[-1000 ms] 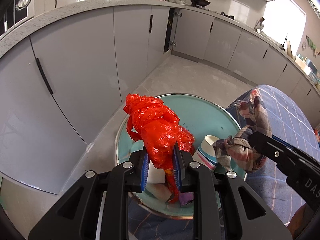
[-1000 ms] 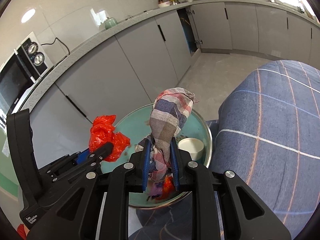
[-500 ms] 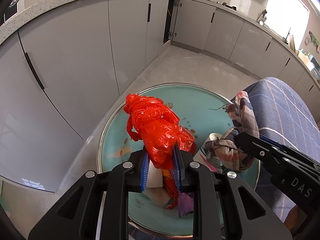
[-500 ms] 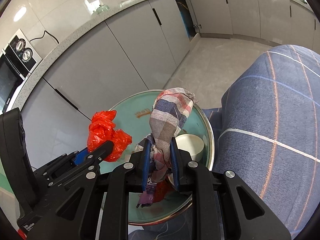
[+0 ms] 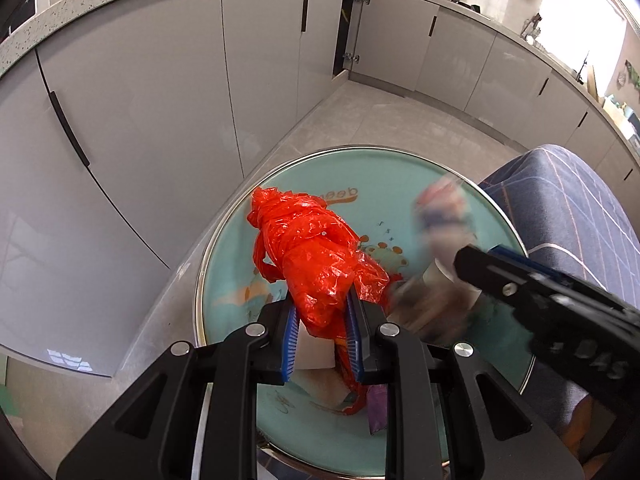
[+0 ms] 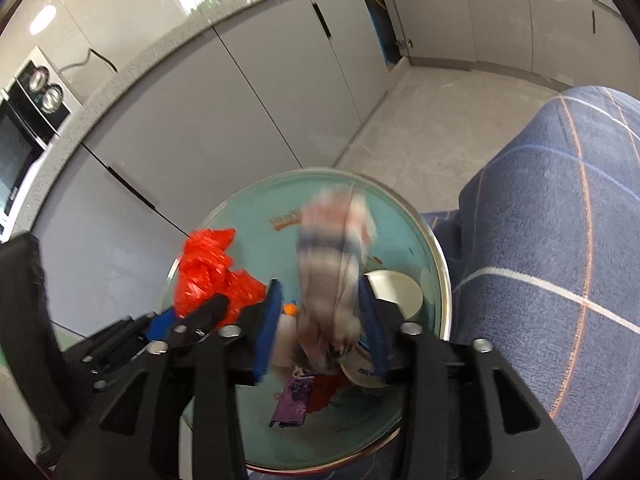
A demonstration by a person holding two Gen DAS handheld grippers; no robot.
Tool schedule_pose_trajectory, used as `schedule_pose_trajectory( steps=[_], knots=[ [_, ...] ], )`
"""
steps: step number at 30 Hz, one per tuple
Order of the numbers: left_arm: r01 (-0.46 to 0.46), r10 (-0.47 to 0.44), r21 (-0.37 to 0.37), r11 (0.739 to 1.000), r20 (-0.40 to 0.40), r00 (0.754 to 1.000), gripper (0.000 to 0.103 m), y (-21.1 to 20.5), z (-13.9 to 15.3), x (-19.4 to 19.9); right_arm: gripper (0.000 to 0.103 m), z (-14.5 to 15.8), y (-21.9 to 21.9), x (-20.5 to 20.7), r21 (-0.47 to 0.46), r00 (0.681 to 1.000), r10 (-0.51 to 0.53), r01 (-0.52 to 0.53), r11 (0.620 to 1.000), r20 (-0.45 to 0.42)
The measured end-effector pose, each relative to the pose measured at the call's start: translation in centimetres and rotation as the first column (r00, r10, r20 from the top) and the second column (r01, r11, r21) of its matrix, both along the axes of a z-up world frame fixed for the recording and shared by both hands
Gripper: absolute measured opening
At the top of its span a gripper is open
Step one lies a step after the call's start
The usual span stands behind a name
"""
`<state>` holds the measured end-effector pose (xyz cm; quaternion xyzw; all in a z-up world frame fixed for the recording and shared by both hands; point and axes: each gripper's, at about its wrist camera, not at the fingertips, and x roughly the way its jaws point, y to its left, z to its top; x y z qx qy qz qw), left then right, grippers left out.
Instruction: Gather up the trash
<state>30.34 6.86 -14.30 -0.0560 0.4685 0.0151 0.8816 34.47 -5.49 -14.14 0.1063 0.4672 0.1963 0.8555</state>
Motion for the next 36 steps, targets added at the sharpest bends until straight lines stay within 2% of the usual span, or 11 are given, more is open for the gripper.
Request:
schedule_pose_trajectory(
  steps=[10, 13, 16, 18, 21, 24, 30, 36],
  knots=[
    [0.009, -0.009, 0.02, 1.0, -0.004, 1.0, 0.021, -1.0, -0.5, 0.4, 0.043, 2.9, -3.2, -3.0, -0.018, 0.986, -0.109, 0.112, 0.994, 0.123],
    [0.012, -0.011, 0.043, 0.999, -0.014, 1.0, 0.021, -1.5, -0.9, 0.8, 0.043, 3.4, -4.0, -4.3, -0.039, 0.978, -0.14, 0.148, 0.988, 0.155],
    [0.005, -0.004, 0.075, 0.997, -0.015, 1.0, 0.026, -1.9, -0.9, 0.7, 0.043, 3.7, -4.8, -5.4, -0.046, 0.972, -0.16, 0.17, 0.984, 0.175],
    [-0.01, 0.011, 0.093, 0.996, -0.009, 1.0, 0.045, -2.1, -0.7, 0.6, 0.043, 3.9, -5.2, -5.9, -0.041, 0.969, -0.173, 0.183, 0.982, 0.179],
    [-0.024, 0.024, 0.101, 0.995, 0.0, 1.0, 0.064, -2.3, -0.2, 0.2, 0.044, 4.2, -5.9, -6.5, -0.028, 0.964, -0.194, 0.202, 0.979, 0.184],
    [-0.04, 0.039, 0.125, 0.991, 0.012, 0.999, 0.077, -2.4, 0.4, -0.4, 0.053, 4.6, -6.4, -7.4, -0.019, 0.957, -0.215, 0.222, 0.975, 0.195],
    [-0.062, 0.058, 0.152, 0.986, 0.026, 0.998, 0.085, -2.5, 1.5, -2.0, 0.056, 5.6, -7.4, -9.5, 0.007, 0.945, -0.251, 0.255, 0.967, 0.212],
    [-0.065, 0.063, 0.161, 0.985, 0.013, 0.998, 0.087, -2.6, 2.2, -3.6, 0.066, 6.6, -7.9, -11.7, 0.021, 0.936, -0.268, 0.271, 0.962, 0.227]
  ],
)
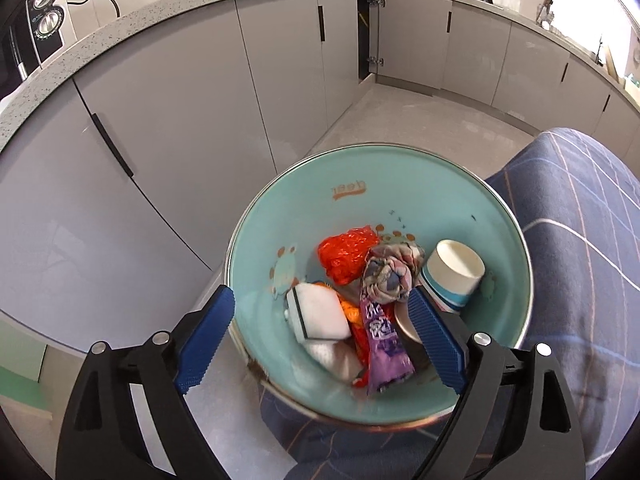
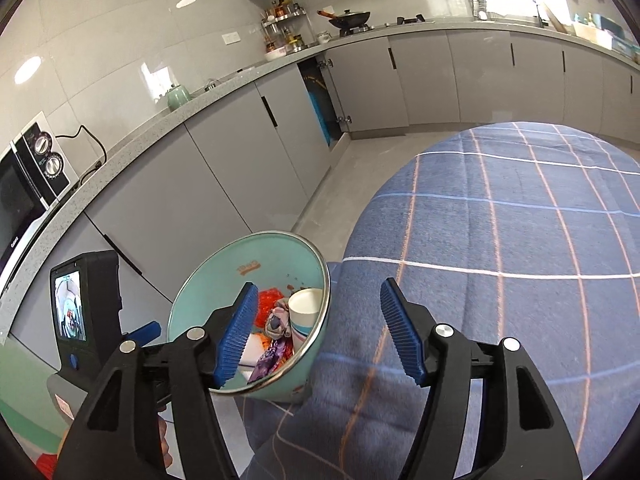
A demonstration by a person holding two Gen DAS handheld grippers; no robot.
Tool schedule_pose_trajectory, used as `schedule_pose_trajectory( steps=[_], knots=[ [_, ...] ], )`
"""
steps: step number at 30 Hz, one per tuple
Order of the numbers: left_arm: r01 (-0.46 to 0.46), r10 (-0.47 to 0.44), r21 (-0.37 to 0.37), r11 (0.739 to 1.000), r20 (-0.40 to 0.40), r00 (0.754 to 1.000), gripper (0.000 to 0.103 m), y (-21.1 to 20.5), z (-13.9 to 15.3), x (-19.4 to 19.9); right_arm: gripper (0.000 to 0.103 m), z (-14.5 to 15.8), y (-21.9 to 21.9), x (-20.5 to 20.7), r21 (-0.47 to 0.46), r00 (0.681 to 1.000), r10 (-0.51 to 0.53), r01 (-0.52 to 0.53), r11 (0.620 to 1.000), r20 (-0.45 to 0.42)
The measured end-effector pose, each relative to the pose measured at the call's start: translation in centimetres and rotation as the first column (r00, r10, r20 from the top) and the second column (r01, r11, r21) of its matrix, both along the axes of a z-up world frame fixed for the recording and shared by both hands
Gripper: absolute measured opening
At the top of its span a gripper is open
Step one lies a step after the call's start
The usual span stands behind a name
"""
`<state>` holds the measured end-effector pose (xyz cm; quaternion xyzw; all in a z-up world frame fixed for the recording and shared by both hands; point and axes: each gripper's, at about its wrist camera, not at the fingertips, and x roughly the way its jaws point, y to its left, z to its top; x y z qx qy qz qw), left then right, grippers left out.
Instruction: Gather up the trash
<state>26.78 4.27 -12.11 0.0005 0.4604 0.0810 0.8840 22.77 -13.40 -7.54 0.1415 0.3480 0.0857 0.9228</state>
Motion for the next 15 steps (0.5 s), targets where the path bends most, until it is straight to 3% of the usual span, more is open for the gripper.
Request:
schedule_pose_trajectory(
  steps=[5, 15],
  knots=[
    [0.002, -0.003, 0.014, 1.0, 0.028, 1.0, 0.09, -0.2, 1.1, -2.2, 0.08, 0.8, -0.4, -1.6, 0.013, 0.999, -0.018, 0.018, 1.0, 0.029],
    [-0.039, 0.038, 0.0, 0.999, 0.13, 0.991, 0.097, 0.9, 3.7, -7.9, 0.084, 1.6, -0.6, -5.0, 0.017, 0.998, -0.023, 0.022, 1.0, 0.058]
  ],
)
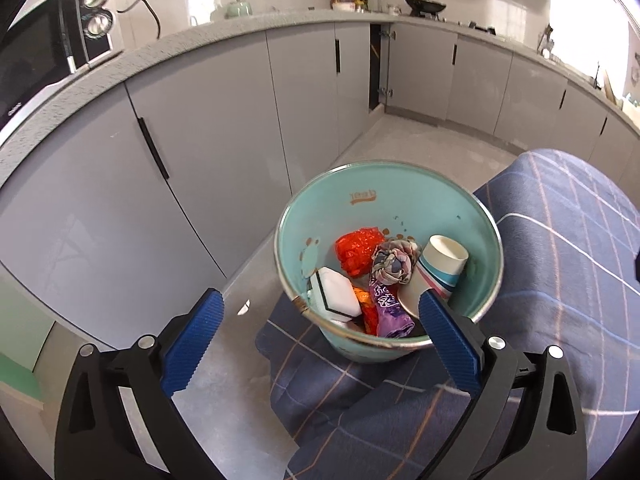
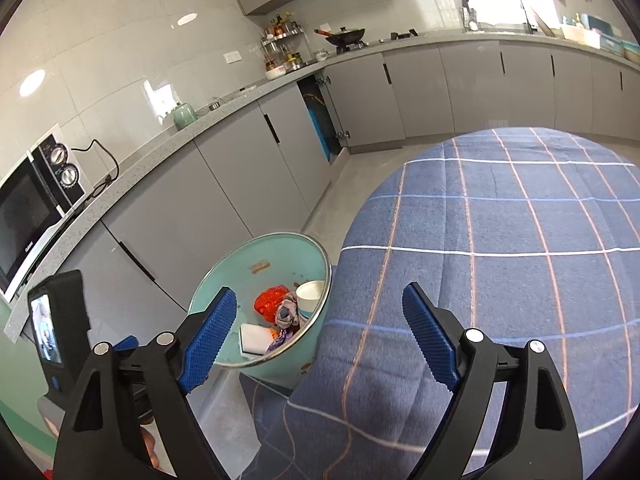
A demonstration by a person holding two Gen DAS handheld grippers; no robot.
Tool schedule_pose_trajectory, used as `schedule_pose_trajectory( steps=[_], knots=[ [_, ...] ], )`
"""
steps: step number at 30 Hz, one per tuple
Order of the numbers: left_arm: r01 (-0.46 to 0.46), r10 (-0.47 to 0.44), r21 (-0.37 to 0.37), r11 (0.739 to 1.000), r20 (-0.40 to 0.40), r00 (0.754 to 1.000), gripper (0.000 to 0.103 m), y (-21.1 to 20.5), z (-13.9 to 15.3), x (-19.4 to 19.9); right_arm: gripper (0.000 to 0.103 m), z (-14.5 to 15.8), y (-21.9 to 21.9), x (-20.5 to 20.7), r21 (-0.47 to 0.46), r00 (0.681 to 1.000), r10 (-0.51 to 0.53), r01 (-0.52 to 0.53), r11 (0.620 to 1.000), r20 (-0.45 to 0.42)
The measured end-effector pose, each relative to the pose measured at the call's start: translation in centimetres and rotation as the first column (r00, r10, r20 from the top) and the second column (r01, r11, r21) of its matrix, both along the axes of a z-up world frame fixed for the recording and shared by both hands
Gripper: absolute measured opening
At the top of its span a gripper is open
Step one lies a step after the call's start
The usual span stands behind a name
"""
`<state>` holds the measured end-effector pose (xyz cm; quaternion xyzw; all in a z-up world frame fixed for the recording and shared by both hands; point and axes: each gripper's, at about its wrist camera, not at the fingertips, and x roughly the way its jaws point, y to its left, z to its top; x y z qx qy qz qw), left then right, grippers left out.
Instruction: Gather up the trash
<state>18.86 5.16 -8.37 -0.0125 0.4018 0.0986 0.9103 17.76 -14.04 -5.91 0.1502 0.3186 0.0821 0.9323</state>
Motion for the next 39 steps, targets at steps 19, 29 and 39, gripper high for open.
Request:
schedule_pose_trajectory(
  steps=[19, 29, 39],
  knots=[
    [-0.051, 0.044, 0.032, 0.998, 0.19, 0.981, 0.097, 1.4, 4.8, -8.7, 0.086, 3.0, 2.2, -6.9, -0.054, 0.99, 0.022, -0.014, 0.998, 0.142],
    [-0.044, 0.039, 0.014, 0.999, 0.276, 0.96, 0.097, 2.1, 7.1, -11.5, 0.089, 5.1, 3.1, -9.7, -0.08, 0.971, 0.009, 0.01, 0.997, 0.238],
    [-0.062, 0.034, 0.059, 0.996, 0.391, 0.92, 0.097, 2.4, 9.5, -14.3, 0.092, 7.4, 4.1, -12.6, -0.103, 0.933, -0.007, 0.047, 0.994, 0.361]
  ],
)
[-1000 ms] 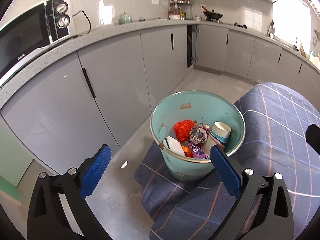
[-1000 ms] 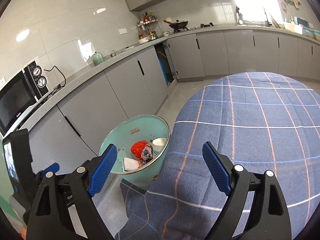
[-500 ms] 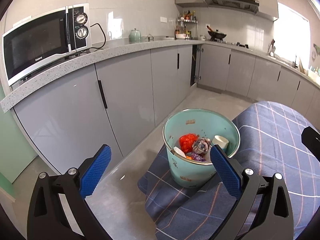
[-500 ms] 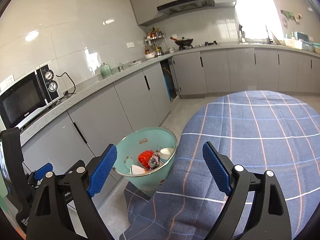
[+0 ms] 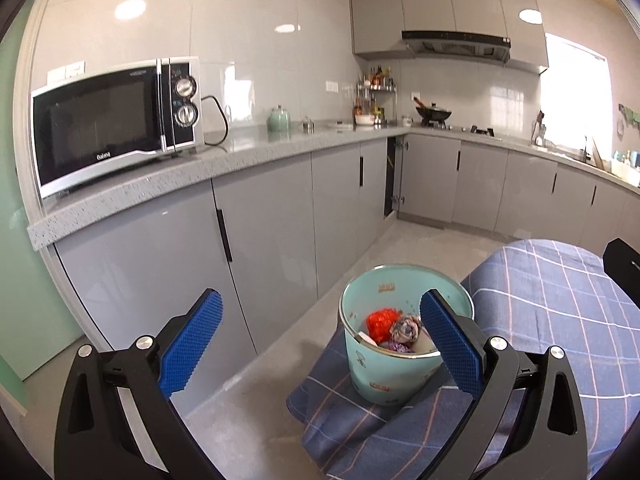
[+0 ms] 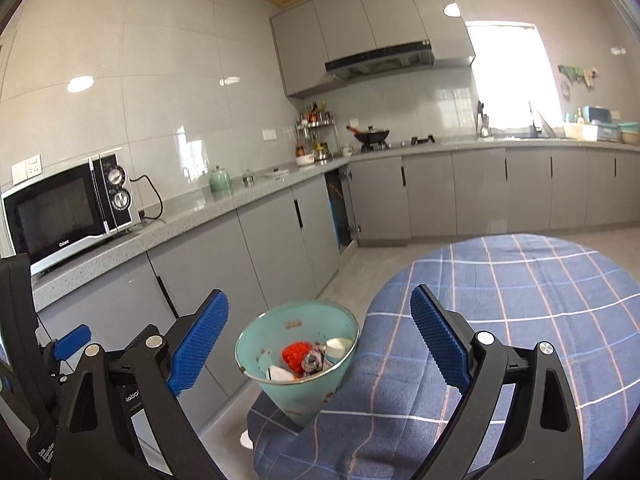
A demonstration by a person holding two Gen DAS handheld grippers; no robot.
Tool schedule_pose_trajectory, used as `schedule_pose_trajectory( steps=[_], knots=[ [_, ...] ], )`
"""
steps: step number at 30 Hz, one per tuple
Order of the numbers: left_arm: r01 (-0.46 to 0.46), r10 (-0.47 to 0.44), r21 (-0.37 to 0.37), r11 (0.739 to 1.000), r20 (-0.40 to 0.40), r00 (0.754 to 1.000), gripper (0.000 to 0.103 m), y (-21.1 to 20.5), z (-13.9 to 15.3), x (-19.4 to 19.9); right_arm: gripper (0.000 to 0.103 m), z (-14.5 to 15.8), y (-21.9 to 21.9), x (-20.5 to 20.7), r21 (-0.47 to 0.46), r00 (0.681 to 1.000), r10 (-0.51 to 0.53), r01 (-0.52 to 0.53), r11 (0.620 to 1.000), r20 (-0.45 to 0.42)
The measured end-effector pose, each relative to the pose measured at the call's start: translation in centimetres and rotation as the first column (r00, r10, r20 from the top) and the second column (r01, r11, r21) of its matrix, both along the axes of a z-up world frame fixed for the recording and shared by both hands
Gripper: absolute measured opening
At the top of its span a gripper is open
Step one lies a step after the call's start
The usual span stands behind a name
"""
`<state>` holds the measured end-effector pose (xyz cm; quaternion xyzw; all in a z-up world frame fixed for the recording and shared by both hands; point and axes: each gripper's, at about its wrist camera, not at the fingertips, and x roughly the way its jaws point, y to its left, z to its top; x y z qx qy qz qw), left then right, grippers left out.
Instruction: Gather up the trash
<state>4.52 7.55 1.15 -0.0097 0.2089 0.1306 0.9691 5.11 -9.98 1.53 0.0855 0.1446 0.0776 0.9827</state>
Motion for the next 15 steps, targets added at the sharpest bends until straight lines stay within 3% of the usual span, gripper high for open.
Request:
schedule_pose_trajectory(
  steps=[15],
  knots=[
    [0.006, -0.005, -0.005, 1.0, 0.058, 0.998, 0.097, 0.6, 1.0, -1.6, 0.093, 0.2, 0.2, -1.1, 0.004, 1.0, -0.013, 0.013, 1.0, 0.025]
  ],
)
